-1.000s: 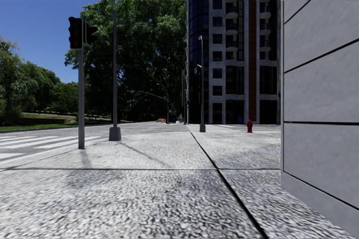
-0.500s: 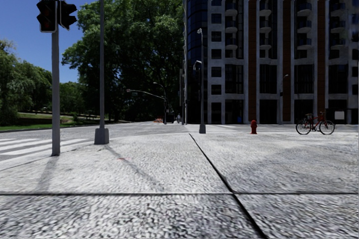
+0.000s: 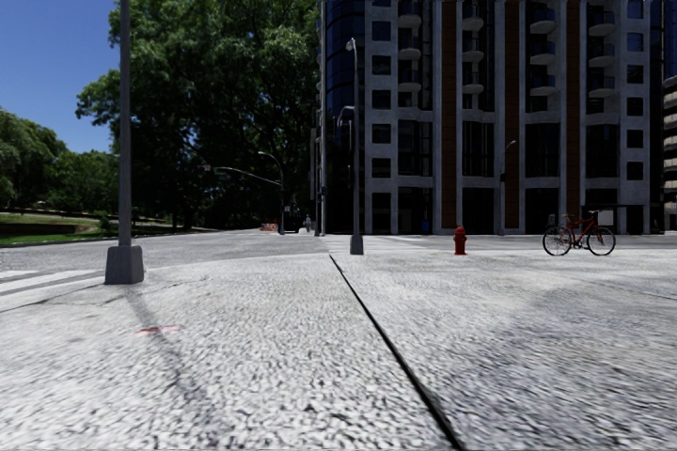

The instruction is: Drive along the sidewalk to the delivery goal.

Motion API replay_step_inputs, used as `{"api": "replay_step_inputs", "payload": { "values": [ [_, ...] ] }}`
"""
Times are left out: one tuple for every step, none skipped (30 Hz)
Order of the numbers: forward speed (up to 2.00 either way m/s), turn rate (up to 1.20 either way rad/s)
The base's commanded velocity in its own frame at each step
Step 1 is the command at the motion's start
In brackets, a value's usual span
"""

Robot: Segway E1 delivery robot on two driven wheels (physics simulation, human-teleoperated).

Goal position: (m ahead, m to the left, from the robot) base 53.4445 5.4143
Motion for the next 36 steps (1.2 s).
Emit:
{"api": "replay_step_inputs", "payload": {
  "values": [
    [2.00, -0.29],
    [2.00, -0.29],
    [2.00, -0.29],
    [2.00, -0.29],
    [2.00, -0.29],
    [2.00, -0.29],
    [2.00, -0.29],
    [2.00, -0.29],
    [2.00, -0.29],
    [2.00, -0.29],
    [2.00, -0.29],
    [2.00, -0.29],
    [2.00, -0.29],
    [2.00, -0.29],
    [2.00, -0.29],
    [2.00, -0.29],
    [2.00, -0.29],
    [2.00, -0.29],
    [2.00, -0.29],
    [2.00, -0.29],
    [2.00, -0.29],
    [2.00, -0.29],
    [2.00, -0.29],
    [2.00, -0.29],
    [2.00, -0.29],
    [2.00, -0.29],
    [2.00, -0.29],
    [2.00, -0.29],
    [2.00, -0.29],
    [2.00, -0.29],
    [2.00, -0.29],
    [2.00, -0.29],
    [2.00, -0.29],
    [2.00, -0.29],
    [2.00, -0.29],
    [2.00, -0.29]
  ]
}}
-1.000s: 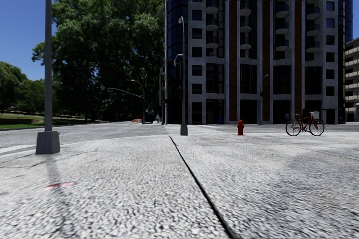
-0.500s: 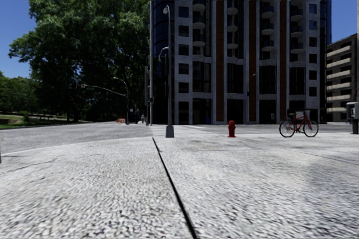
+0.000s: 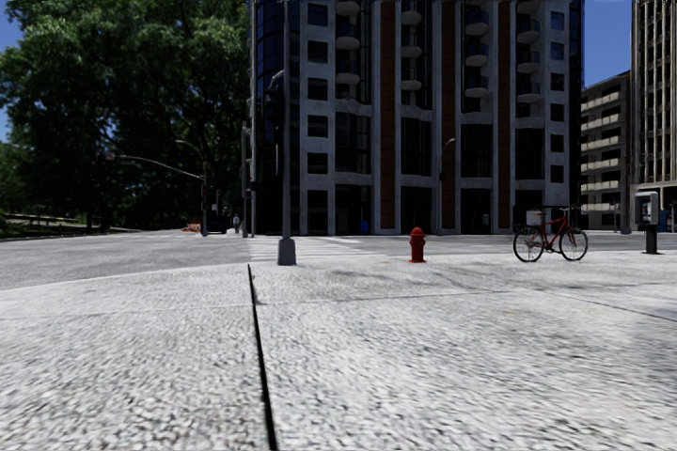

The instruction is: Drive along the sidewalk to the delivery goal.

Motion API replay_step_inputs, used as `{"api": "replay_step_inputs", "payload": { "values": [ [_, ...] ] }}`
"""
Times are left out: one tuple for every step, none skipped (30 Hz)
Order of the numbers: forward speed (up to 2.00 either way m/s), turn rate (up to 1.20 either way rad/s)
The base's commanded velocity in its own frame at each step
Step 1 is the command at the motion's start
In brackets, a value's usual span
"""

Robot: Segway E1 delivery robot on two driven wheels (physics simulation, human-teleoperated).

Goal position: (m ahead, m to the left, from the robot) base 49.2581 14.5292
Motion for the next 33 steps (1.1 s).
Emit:
{"api": "replay_step_inputs", "payload": {
  "values": [
    [2.00, -0.29],
    [2.00, -0.29],
    [2.00, -0.29],
    [2.00, -0.29],
    [2.00, -0.29],
    [2.00, -0.29],
    [2.00, -0.29],
    [2.00, -0.29],
    [2.00, -0.29],
    [2.00, -0.29],
    [2.00, -0.29],
    [2.00, -0.29],
    [2.00, -0.29],
    [2.00, -0.29],
    [2.00, -0.29],
    [2.00, -0.29],
    [2.00, -0.29],
    [2.00, -0.28],
    [2.00, -0.28],
    [2.00, -0.18],
    [2.00, -0.02],
    [2.00, 0.00],
    [2.00, 0.00],
    [2.00, 0.00],
    [2.00, 0.00],
    [2.00, 0.00],
    [2.00, 0.00],
    [2.00, 0.00],
    [2.00, 0.00],
    [2.00, 0.00],
    [2.00, 0.00],
    [2.00, 0.00],
    [2.00, 0.00]
  ]
}}
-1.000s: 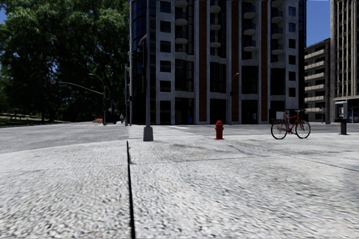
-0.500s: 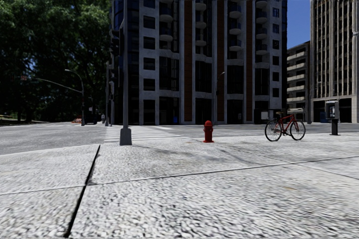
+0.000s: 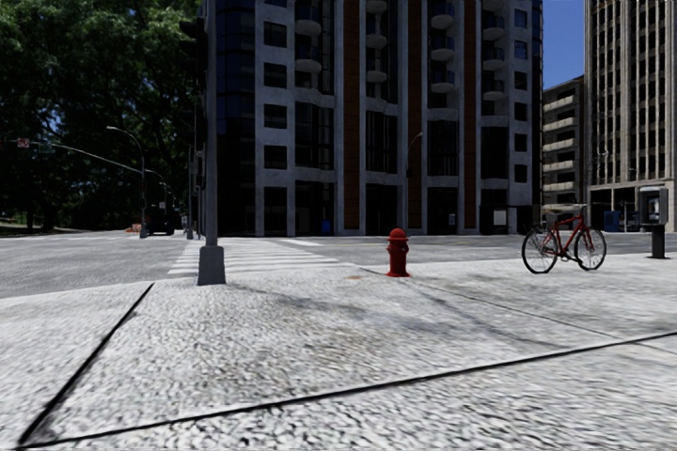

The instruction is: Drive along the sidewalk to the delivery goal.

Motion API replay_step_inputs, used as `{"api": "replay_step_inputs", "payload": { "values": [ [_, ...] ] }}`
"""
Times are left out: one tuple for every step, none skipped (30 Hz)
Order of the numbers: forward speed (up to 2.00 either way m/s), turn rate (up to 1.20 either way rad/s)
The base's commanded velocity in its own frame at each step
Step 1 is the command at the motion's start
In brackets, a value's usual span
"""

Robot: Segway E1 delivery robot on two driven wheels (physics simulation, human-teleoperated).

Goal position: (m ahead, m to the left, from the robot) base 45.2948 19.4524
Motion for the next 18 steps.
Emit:
{"api": "replay_step_inputs", "payload": {
  "values": [
    [2.00, 0.00],
    [2.00, 0.00],
    [2.00, 0.00],
    [2.00, 0.00],
    [2.00, 0.00],
    [2.00, 0.00],
    [2.00, 0.00],
    [2.00, 0.00],
    [2.00, 0.00],
    [2.00, 0.00],
    [2.00, 0.00],
    [2.00, 0.00],
    [2.00, 0.00],
    [2.00, 0.00],
    [2.00, 0.00],
    [2.00, 0.00],
    [2.00, 0.00],
    [2.00, 0.00]
  ]
}}
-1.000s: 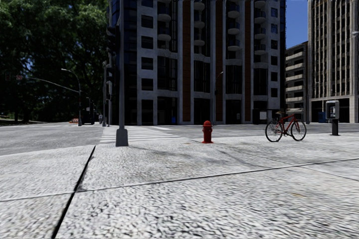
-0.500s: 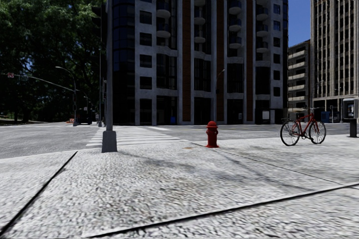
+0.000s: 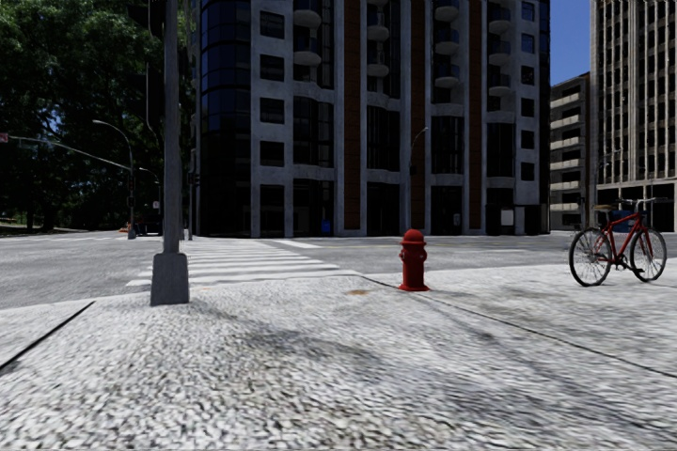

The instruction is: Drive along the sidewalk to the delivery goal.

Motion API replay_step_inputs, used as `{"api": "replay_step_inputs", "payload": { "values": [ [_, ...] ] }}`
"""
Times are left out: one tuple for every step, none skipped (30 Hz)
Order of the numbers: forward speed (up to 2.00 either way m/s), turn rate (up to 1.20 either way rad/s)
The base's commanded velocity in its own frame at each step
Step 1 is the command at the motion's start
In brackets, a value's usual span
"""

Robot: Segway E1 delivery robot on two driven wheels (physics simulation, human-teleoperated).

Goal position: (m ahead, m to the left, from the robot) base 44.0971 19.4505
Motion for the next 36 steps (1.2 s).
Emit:
{"api": "replay_step_inputs", "payload": {
  "values": [
    [2.00, 0.00],
    [2.00, 0.00],
    [2.00, 0.00],
    [2.00, 0.00],
    [2.00, 0.08],
    [2.00, 0.12],
    [2.00, 0.15],
    [2.00, 0.15],
    [2.00, 0.16],
    [2.00, 0.20],
    [2.00, 0.20],
    [2.00, 0.24],
    [2.00, 0.25],
    [2.00, 0.25],
    [2.00, 0.25],
    [2.00, 0.25],
    [2.00, 0.25],
    [2.00, 0.25],
    [2.00, 0.25],
    [2.00, 0.25],
    [2.00, 0.25],
    [2.00, 0.25],
    [2.00, 0.25],
    [2.00, 0.25],
    [2.00, 0.25],
    [2.00, 0.25],
    [2.00, 0.25],
    [2.00, 0.25],
    [2.00, 0.25],
    [2.00, 0.25],
    [2.00, 0.26],
    [2.00, 0.28],
    [2.00, 0.28],
    [2.00, 0.29],
    [2.00, 0.30],
    [2.00, 0.30]
  ]
}}
